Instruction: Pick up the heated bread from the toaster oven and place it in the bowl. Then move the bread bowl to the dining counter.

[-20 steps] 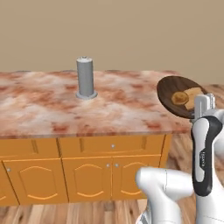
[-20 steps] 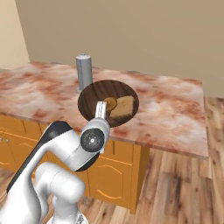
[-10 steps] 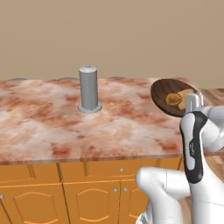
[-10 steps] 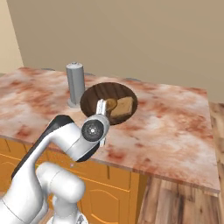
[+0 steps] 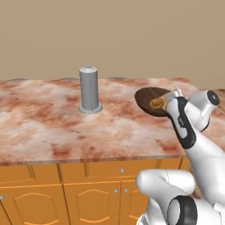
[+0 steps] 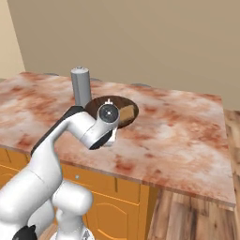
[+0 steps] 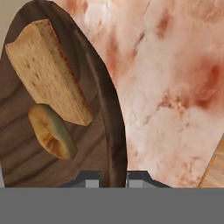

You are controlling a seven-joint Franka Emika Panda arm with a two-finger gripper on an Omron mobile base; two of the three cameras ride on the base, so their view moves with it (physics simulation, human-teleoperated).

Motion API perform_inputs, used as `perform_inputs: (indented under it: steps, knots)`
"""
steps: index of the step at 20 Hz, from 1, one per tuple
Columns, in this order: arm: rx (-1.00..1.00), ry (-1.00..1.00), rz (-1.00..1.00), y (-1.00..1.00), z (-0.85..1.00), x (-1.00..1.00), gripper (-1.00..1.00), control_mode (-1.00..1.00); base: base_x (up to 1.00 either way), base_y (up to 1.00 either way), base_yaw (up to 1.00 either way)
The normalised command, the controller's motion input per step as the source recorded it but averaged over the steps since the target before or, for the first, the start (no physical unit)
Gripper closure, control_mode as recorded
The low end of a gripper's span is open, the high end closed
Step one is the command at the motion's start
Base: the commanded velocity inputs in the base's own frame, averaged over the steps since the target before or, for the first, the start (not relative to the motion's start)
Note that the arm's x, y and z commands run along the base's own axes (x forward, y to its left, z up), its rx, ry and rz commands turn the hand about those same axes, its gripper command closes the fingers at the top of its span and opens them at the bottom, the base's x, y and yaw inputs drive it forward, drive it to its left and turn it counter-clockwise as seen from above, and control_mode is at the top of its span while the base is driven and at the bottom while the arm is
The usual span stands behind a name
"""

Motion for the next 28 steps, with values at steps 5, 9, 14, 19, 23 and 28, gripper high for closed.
perform_inputs:
  steps: [5, 9, 14, 19, 23, 28]
  knots:
    - [-0.10, 0.05, 0.13, 0.24, -0.49, 0.85, 1.00, -1.00, 0.00, 0.00, 0.00]
    - [-0.14, 0.11, 0.08, 0.22, -0.46, 1.00, 1.00, -1.00, 0.00, 0.00, 0.00]
    - [-0.15, 0.17, 0.07, 0.19, -0.48, 0.99, 1.00, -1.00, 0.00, 0.00, 0.00]
    - [-0.14, 0.15, 0.08, 0.08, -0.68, 0.68, 1.00, -1.00, 0.00, 0.00, 0.00]
    - [-0.11, 0.06, 0.08, 0.08, -0.58, 0.51, 1.00, -1.00, 0.00, 0.00, 0.00]
    - [-0.03, 0.00, 0.06, 0.00, -0.13, 0.19, -1.00, -1.00, 0.00, 0.00, 0.00]
